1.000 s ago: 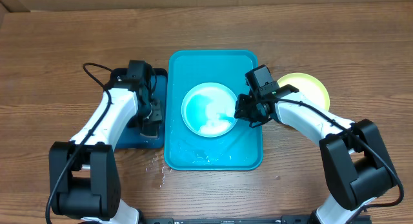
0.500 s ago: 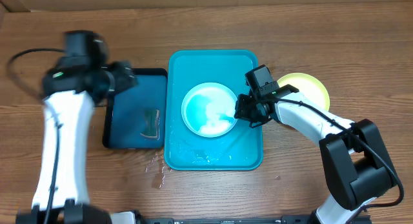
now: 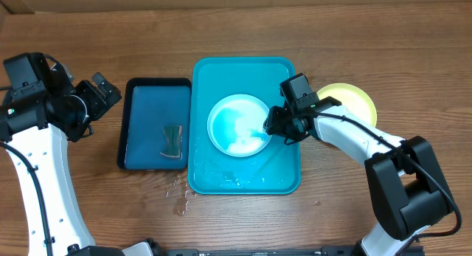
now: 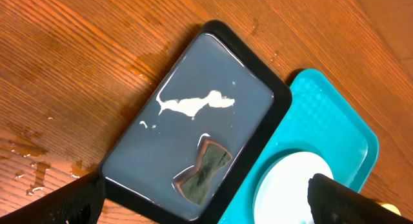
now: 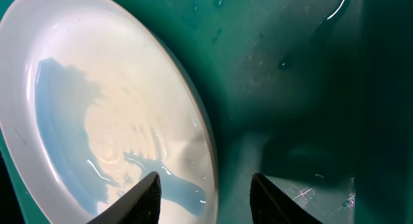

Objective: Clean dirty plates on tray and stack at the side

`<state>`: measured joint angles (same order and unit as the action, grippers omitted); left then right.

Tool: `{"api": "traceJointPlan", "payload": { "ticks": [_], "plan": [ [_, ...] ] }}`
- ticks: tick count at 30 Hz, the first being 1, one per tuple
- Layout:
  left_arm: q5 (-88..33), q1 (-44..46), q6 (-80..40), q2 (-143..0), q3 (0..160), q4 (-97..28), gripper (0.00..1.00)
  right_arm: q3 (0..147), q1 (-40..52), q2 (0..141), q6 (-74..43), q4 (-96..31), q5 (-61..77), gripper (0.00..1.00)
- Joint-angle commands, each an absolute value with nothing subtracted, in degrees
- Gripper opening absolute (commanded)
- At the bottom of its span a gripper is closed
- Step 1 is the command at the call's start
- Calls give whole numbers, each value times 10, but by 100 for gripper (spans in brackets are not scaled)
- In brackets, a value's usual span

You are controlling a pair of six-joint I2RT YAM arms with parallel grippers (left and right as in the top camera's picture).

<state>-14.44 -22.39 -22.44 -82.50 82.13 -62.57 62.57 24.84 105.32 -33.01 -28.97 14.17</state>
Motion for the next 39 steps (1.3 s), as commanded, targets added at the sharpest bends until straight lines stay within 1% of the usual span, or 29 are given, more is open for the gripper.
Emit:
{"api": "traceJointPlan", "payload": {
  "ticks": [1, 12, 18, 21, 23, 26, 39],
  "plan": [
    [-155, -225, -232, -823, 822, -630, 100, 625, 251, 1053, -330, -283, 136, 46],
    [-145, -225, -232, -823, 822, -634, 100, 625, 251, 1053, -330, -283, 131, 45],
    [-145, -225, -232, -823, 822, -634, 100, 624, 251, 1053, -330, -266, 129, 31],
    [-145, -225, -232, -823, 822, -634, 100, 622, 251, 1053, -330, -250, 120, 25],
    [-145, -225, -232, -823, 822, -634, 100, 622, 251, 1055, -330, -246, 118, 23],
    [-145, -225, -232, -823, 822, -634, 100, 622, 251, 1056, -330, -245, 118, 17],
    [-145, -225, -232, -823, 822, -634, 100, 618, 251, 1057, -330, -245, 117, 16]
  ]
}}
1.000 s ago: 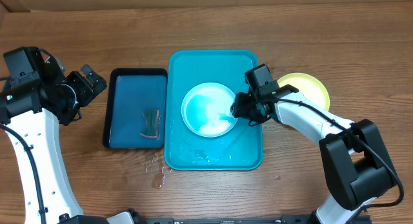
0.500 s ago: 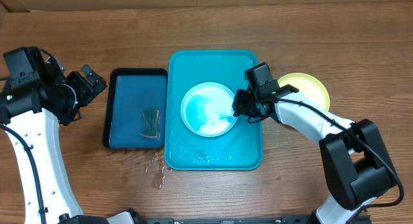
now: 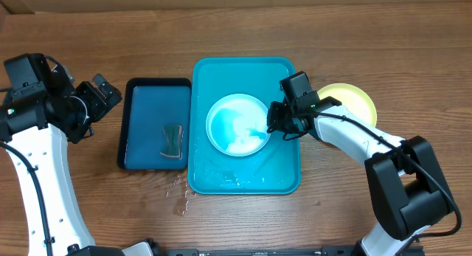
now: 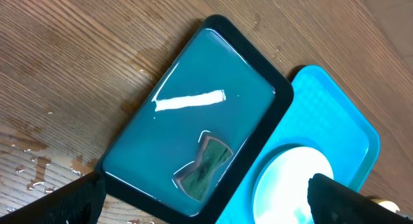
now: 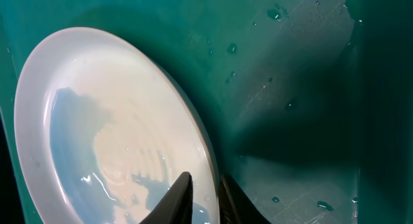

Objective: Clean dirty plates on tray and stack at the side

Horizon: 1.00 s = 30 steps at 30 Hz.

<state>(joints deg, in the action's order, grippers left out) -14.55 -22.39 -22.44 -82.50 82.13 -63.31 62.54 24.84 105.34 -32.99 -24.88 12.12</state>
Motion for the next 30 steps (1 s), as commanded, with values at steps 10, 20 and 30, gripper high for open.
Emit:
{"api": "traceJointPlan", "payload": {
  "ticks": [10, 20, 30],
  "plan": [
    [-144, -225, -232, -823, 822, -634, 100, 618, 251, 1057, -329, -235, 110, 12],
    [-145, -225, -232, -823, 822, -634, 100, 618, 258, 1058, -314, -223, 90, 14],
    [-145, -225, -232, -823, 822, -634, 100, 618, 269, 1058, -317, -223, 85, 4]
  ]
}}
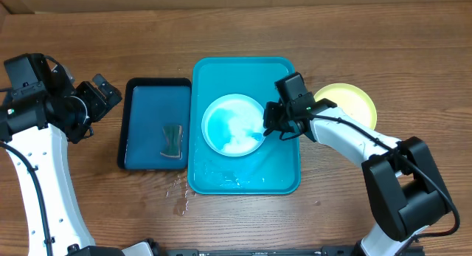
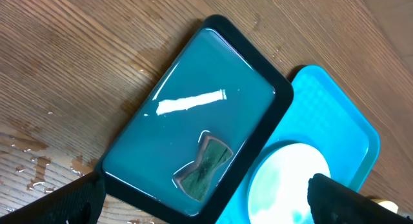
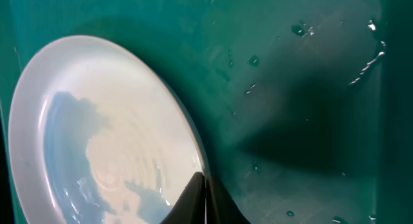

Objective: Clean dirty plates on tray and stack at the side
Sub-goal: 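Lift the light-blue plate rim with the right gripper, tilting it up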

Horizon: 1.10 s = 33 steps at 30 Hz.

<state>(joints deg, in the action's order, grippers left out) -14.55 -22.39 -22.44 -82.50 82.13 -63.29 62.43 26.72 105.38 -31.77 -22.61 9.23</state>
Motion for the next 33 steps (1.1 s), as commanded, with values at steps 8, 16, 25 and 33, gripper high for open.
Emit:
{"api": "traceJointPlan", "payload": {
  "ticks": [8, 16, 25, 33],
  "plan": [
    [-145, -225, -232, -823, 822, -634, 100, 637, 269, 1058, -345, -242, 60, 4],
    [-145, -225, -232, -823, 822, -634, 100, 767, 270, 1058, -326, -366, 19, 4],
    [-145, -225, -232, -823, 822, -634, 100, 821, 278, 1058, -305, -440, -8, 16],
    [-145, -225, -232, -823, 822, -634, 100, 769, 293, 1070, -278, -425, 1, 30]
  ]
}}
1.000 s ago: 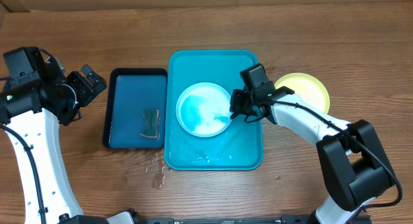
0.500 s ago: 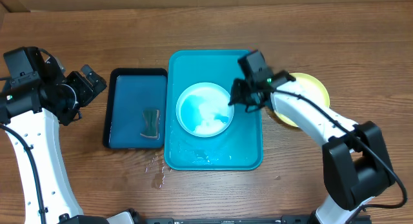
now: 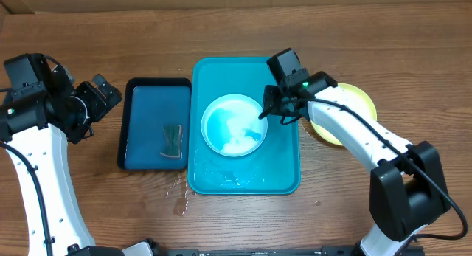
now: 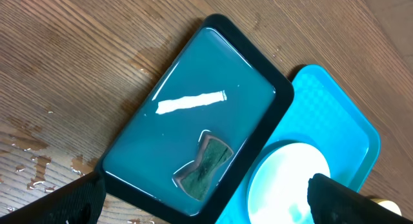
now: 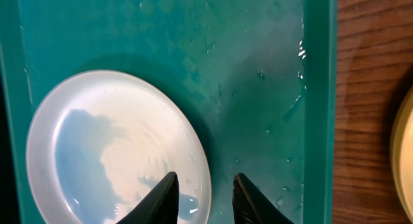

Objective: Clean dirty plates on tray and stack at the side
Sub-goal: 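Lift the light-blue plate rim with the right gripper, tilting it up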

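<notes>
A white plate (image 3: 234,125) holding a film of water lies flat in the teal tray (image 3: 282,164), left of its middle. My right gripper (image 3: 267,113) hovers open over the plate's right rim; the wrist view shows the plate (image 5: 119,150) under the left finger and the rim between both fingers (image 5: 164,197), untouched, gripper (image 5: 203,199). A yellow plate (image 3: 352,101) rests on the table right of the tray. My left gripper (image 3: 98,99) stands open left of the black tray, holding nothing.
The black tray (image 3: 138,90) of water with a green sponge (image 3: 172,140) sits left of the teal tray; the left wrist view shows the same sponge (image 4: 203,167). Water drops (image 3: 179,201) spot the wood near the front.
My right gripper was shut low at the plate's right rim; now it is open, higher and slightly farther back. The plate stays flat in the tray. The left arm has not moved.
My right gripper first stood open astride the plate's right rim. Then its fingers were nearly shut there, then fully shut, and the plate had shifted slightly left in the tray. Now the gripper is open above the rim and the plate lies flat.
</notes>
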`<state>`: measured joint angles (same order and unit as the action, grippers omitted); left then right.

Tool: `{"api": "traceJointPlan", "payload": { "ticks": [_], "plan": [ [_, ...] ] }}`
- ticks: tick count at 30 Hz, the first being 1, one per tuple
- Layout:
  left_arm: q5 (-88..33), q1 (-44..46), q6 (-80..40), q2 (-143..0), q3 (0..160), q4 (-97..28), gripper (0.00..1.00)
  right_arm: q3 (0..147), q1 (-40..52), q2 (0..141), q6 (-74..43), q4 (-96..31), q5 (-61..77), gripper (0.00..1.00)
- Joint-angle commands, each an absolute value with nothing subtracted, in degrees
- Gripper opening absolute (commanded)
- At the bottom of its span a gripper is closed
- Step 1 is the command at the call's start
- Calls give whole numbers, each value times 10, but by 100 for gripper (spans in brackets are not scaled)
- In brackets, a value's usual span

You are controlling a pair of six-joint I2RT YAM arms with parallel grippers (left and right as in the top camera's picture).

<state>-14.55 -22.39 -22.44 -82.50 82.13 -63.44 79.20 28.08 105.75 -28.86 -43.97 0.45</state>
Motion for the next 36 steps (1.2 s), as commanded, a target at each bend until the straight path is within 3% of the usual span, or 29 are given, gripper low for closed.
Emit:
{"api": "traceJointPlan", "payload": {
  "ticks": [1, 10, 14, 24, 30, 32, 36],
  "plan": [
    [-145, -225, -232, -823, 822, -634, 100, 762, 294, 1073, -278, -416, 1, 30],
    [-145, -225, -232, -823, 822, -634, 100, 724, 305, 1113, -288, -352, 1, 28],
    [-145, -225, -232, -823, 822, -634, 100, 724, 305, 1113, -298, -337, 2, 19],
    [-145, -225, -232, -823, 822, -634, 100, 723, 319, 1120, -300, -341, 1, 19],
    [-145, -225, -232, -823, 822, -634, 100, 723, 327, 1141, -314, -336, -4, 13],
    [-145, -225, -232, -823, 822, -634, 100, 725, 327, 1139, -315, -335, -4, 5],
    [-145, -225, -232, -823, 822, -634, 100, 748, 324, 1119, -315, -353, -4, 4]
  ]
}}
